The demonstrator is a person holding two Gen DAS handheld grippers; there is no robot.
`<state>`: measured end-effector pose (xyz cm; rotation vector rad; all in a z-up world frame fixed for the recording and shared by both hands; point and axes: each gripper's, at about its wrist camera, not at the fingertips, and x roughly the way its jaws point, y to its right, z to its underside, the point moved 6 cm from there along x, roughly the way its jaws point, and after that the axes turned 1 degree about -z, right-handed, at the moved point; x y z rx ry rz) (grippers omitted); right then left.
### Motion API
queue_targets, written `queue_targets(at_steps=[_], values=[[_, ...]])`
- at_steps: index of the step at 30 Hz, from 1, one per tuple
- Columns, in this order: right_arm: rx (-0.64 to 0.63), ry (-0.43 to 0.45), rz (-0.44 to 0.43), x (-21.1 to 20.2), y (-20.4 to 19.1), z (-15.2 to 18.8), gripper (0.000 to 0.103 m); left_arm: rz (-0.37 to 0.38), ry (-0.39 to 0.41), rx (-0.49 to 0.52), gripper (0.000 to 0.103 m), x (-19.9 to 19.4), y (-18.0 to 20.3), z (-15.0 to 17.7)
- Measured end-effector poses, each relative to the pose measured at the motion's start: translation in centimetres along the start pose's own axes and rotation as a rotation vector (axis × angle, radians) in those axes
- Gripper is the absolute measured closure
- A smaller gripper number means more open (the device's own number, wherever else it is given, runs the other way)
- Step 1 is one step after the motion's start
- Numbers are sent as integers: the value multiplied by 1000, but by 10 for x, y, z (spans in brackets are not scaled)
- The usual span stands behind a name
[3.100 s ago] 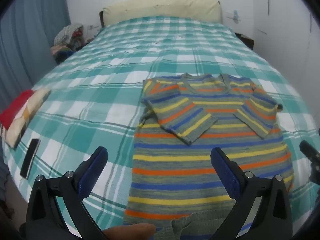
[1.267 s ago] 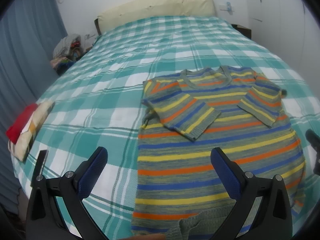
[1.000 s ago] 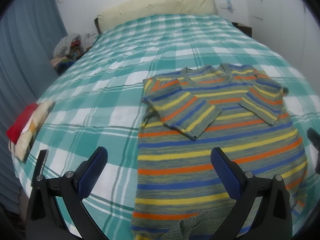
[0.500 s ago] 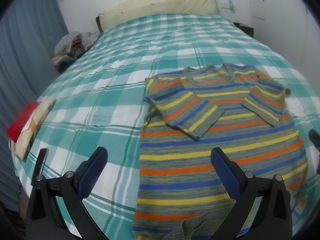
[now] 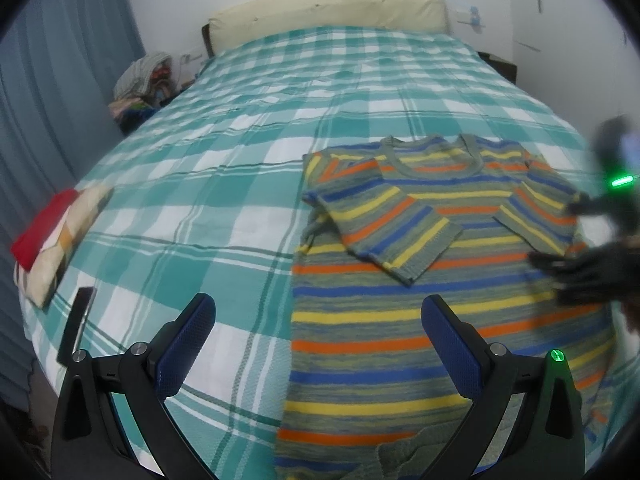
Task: Fold small clothes
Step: 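Grasp the folded sleeve cuff with the right tool and pull it outward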
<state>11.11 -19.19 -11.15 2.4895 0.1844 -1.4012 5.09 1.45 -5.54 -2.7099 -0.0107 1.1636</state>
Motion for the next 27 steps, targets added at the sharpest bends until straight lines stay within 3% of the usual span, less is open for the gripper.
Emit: queue_targets(at_steps=[2, 4, 5, 6, 7, 13, 17, 22, 24, 27], values=[[-15, -108, -11, 38, 3, 5, 23, -2, -12, 2, 0, 3, -1, 3], [66, -111, -96, 46, 15, 7, 29, -1, -20, 6, 0, 5, -2, 5], [110, -99, -103, 42, 24, 7, 58, 3, -22, 9, 0, 6, -3, 5], [150, -82, -109, 34, 36, 8, 94, 7, -24, 12, 0, 7, -2, 6], [183, -70, -116, 27, 46, 9, 99, 10, -25, 15, 0, 7, -2, 6], [387, 69, 39, -52, 167, 36, 99, 37, 1, 21, 0, -3, 3, 4], [594, 110, 194, -87, 261, 90, 99, 53, 2, 23, 0, -1, 9, 3], [743, 40, 238, -71, 298, 168, 100, 79, -18, 21, 0, 5, 20, 6], [818, 16, 225, -62, 303, 182, 101, 83, -21, 26, 0, 5, 24, 8], [820, -31, 265, -57, 310, 196, 101, 88, -15, 42, 0, 4, 27, 10]])
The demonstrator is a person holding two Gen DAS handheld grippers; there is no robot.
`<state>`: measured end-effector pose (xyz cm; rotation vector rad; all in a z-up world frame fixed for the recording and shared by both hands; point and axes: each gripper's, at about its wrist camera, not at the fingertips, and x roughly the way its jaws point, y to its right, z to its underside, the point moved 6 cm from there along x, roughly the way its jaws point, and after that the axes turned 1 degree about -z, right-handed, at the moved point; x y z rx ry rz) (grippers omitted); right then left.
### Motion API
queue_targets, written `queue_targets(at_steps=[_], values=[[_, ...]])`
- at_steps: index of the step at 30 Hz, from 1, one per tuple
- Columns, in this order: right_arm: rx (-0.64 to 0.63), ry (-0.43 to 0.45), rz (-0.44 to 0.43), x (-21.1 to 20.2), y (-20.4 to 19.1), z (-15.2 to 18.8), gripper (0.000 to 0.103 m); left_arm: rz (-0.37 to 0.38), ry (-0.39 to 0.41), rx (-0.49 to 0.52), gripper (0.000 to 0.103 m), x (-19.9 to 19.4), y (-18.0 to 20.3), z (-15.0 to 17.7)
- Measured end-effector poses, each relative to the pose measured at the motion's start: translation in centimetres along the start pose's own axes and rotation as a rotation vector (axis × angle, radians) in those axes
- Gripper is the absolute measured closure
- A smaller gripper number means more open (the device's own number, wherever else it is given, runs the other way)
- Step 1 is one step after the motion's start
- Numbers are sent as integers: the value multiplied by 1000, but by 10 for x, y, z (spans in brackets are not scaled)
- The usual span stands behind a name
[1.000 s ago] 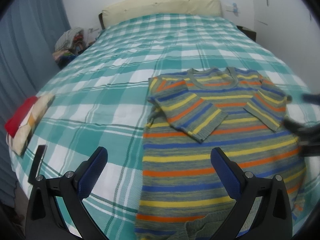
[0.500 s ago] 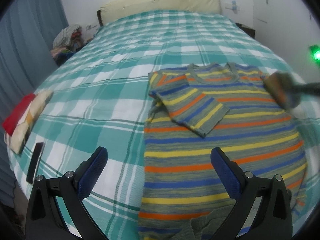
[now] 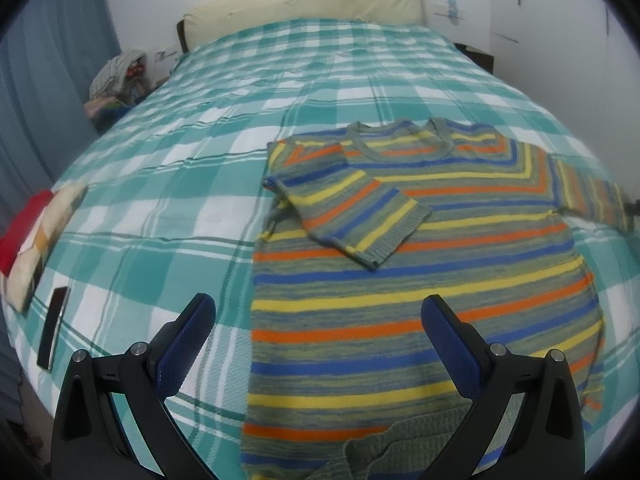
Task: Fold small clothes
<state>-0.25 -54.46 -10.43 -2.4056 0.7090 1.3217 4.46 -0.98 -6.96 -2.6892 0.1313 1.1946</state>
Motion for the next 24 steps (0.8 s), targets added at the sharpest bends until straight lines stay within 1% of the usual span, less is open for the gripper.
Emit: queue_targets(at_steps=[2, 6, 7, 8, 9, 10, 11, 12, 14, 16, 17, 18, 20, 22, 23, 24], values=[[45, -45, -46, 13, 1, 8, 101, 4, 3, 8, 0, 0, 0, 1], [34, -59, 1, 20, -1, 12, 101, 15, -14, 1, 0, 3, -5, 1], [28, -61, 27, 20, 0, 14, 101, 23, -23, -5, 0, 5, -8, 2], [24, -57, 38, 19, -4, 17, 94, 38, -39, -10, 0, 7, -13, 3], [21, -55, 56, 15, -3, 23, 77, 49, -49, -11, 0, 8, -16, 4], [17, -51, 75, 10, -2, 25, 64, 62, -58, -7, 0, 9, -20, 6], [2, -29, 78, 0, -4, 27, 41, 74, -69, 6, 0, 9, -26, 8], [-16, -8, 73, -11, -6, 30, 39, 80, -73, 16, 0, 9, -31, 10], [-81, 22, 52, -36, -21, 38, 39, 100, -82, 38, 0, 6, -42, 17], [-157, 16, -80, -64, -51, 59, 39, 144, -99, 54, 0, -1, -48, 28], [-195, -29, -208, -81, -75, 83, 39, 181, -113, 65, 0, -6, -49, 37], [-212, -74, -298, -92, -91, 103, 39, 218, -128, 78, 0, -12, -48, 48], [-225, -184, -486, -114, -124, 153, 39, 254, -149, 108, 0, -21, -41, 69], [-214, -310, -687, -133, -155, 214, 38, 265, -150, 128, 0, -26, -29, 86], [-195, -355, -736, -135, -165, 237, 38, 273, -148, 135, 0, -26, -22, 91], [-173, -386, -765, -133, -172, 252, 37, 279, -154, 141, 0, -25, -16, 95]])
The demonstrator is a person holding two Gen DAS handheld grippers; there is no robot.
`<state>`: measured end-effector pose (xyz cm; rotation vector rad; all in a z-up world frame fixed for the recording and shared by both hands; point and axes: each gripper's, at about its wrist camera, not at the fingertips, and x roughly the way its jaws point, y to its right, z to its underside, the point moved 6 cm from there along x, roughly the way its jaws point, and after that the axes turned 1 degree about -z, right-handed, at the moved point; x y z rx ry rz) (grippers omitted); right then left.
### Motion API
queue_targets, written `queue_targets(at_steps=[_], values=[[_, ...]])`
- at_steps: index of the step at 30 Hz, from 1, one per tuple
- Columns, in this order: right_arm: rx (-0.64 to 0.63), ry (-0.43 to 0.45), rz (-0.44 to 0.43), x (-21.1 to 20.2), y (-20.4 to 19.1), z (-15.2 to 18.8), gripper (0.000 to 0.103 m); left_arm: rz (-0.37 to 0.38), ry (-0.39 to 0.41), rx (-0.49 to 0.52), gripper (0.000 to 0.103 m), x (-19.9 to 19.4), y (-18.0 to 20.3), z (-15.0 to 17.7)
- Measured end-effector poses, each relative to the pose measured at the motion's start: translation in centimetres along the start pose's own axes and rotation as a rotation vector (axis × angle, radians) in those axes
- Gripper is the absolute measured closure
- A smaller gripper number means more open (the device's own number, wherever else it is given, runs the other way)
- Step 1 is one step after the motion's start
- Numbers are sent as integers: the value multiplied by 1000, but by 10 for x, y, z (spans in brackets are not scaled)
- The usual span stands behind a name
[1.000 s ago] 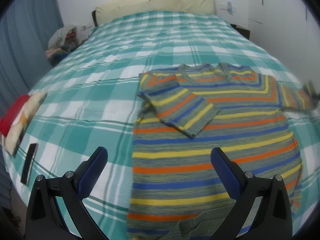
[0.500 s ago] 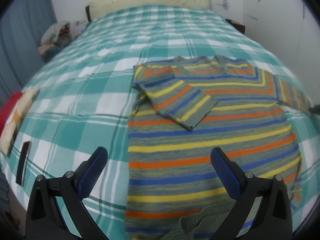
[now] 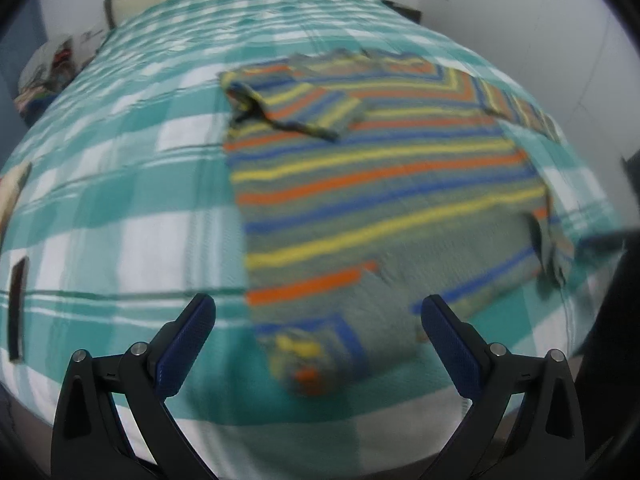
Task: Fold small clothes
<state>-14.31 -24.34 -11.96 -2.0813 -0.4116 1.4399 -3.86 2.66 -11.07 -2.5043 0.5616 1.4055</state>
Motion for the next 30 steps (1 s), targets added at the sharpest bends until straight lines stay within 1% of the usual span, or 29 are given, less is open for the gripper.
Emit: queue_targets(at_steps=[2, 3, 4, 5, 6, 7, 8, 9, 10, 13, 15, 17, 19, 21, 22, 23, 25, 26, 27, 28, 29, 30], values=[[60, -31, -73, 28, -2, 21, 37, 5, -10, 34, 1, 9, 15, 4], [91, -25, -101, 37, -1, 23, 37, -10, -2, 53, 1, 11, 20, 4], [141, -5, -150, 44, 0, 23, 37, -39, 11, 78, 2, 12, 23, 4], [179, 34, -211, 47, 2, 11, 36, -64, 34, 104, 6, 10, 26, 4], [204, 70, -243, 44, 3, 9, 41, -78, 59, 125, 23, 6, 28, 3], [216, 86, -244, 41, 6, 5, 51, -81, 70, 139, 34, 2, 28, 3], [204, 83, -216, 36, 9, 5, 84, -64, 67, 146, 62, -1, 26, 4], [179, 81, -178, 28, 12, 5, 98, -39, 65, 147, 88, -3, 25, 5], [161, 77, -157, 22, 14, 6, 98, 1, 65, 145, 95, -7, 23, 7], [72, 50, -89, -12, 17, 13, 98, 78, 89, 169, 97, -24, 15, 14], [22, 25, -44, -26, 19, 12, 98, 117, 85, 187, 98, -33, 11, 21], [-38, -7, 24, -36, 16, 22, 98, 139, 77, 208, 98, -43, 4, 29], [-82, -42, 120, -40, 23, 26, 99, 138, 65, 227, 99, -49, 1, 38], [-89, -76, 188, -35, 34, 30, 100, 133, 44, 256, 99, -52, 1, 51], [-78, -86, 200, -30, 37, 33, 100, 134, 36, 262, 99, -53, 0, 55], [-55, -102, 216, -26, 49, 36, 100, 132, 21, 269, 99, -53, 1, 62], [-33, -91, 230, -28, 60, 37, 99, 142, 1, 262, 97, -54, 0, 68], [-17, -70, 230, -29, 63, 35, 97, 169, -17, 245, 93, -55, 0, 71], [1, -47, 214, -31, 63, 33, 95, 182, -23, 236, 84, -56, -2, 72], [10, -32, 185, -35, 63, 33, 87, 198, -26, 221, 77, -59, -4, 73], [12, -25, 155, -36, 60, 33, 75, 196, -18, 211, 57, -61, -6, 73], [10, -25, 141, -32, 58, 33, 69, 187, 1, 194, 36, -63, -10, 71]])
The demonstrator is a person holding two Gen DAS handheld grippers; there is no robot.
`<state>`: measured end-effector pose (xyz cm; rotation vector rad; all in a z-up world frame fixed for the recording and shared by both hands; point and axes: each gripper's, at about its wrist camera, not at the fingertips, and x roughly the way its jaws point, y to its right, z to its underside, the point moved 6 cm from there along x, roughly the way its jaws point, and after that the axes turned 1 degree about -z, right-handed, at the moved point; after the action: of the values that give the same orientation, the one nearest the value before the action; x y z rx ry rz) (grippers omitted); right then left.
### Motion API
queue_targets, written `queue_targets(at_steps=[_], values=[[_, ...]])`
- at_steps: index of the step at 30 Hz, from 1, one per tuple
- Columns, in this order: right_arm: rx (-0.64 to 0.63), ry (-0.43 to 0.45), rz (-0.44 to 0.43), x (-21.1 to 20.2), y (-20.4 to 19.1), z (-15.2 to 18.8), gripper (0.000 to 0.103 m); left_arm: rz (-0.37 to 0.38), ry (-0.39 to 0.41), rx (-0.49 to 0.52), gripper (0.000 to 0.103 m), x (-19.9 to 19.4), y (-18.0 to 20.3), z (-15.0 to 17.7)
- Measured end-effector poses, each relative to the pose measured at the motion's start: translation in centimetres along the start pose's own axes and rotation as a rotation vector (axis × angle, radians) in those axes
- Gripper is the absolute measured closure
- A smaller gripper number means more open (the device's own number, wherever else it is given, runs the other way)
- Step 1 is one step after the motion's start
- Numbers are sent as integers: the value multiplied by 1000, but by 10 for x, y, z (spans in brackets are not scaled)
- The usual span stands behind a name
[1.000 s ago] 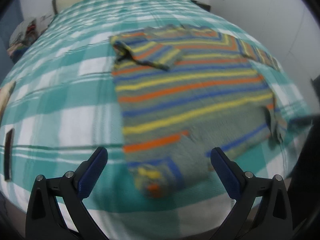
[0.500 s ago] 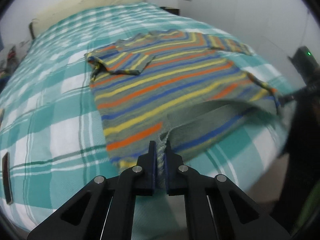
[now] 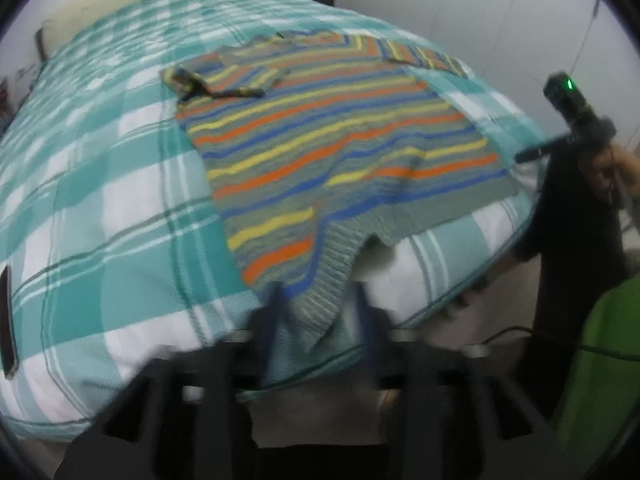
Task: Fold small clothes
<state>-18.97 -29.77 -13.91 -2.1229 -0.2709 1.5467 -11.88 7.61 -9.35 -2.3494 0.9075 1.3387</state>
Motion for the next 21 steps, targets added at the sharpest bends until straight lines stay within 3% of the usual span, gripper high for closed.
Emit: queue_targets(at_steps=[2, 3, 8, 10, 12, 16, 19, 21], values=[[-7, -13, -22, 7, -6, 2, 68, -16, 54, -50, 22, -7, -9, -4], [-7, -20, -28, 11, -4, 3, 68, -16, 66, -80, 19, -7, -14, -6], [-43, -37, -21, 40, -12, 6, 67, -54, 9, -243, 19, 16, -41, -1], [-74, -47, -21, 37, -14, 6, 99, -46, -3, -294, 19, 20, -47, 3], [-77, -33, -20, 31, -20, 7, 97, -26, 3, -338, 18, 19, -52, 6], [-98, 21, 86, 2, -12, 4, 98, 35, 4, -409, 17, 24, -55, 8], [-97, 11, 94, 8, -14, 2, 98, 58, -71, -394, 29, 44, -40, 9], [-117, 1, 106, 16, -18, 3, 98, 26, -110, -357, 55, 53, -30, 11]])
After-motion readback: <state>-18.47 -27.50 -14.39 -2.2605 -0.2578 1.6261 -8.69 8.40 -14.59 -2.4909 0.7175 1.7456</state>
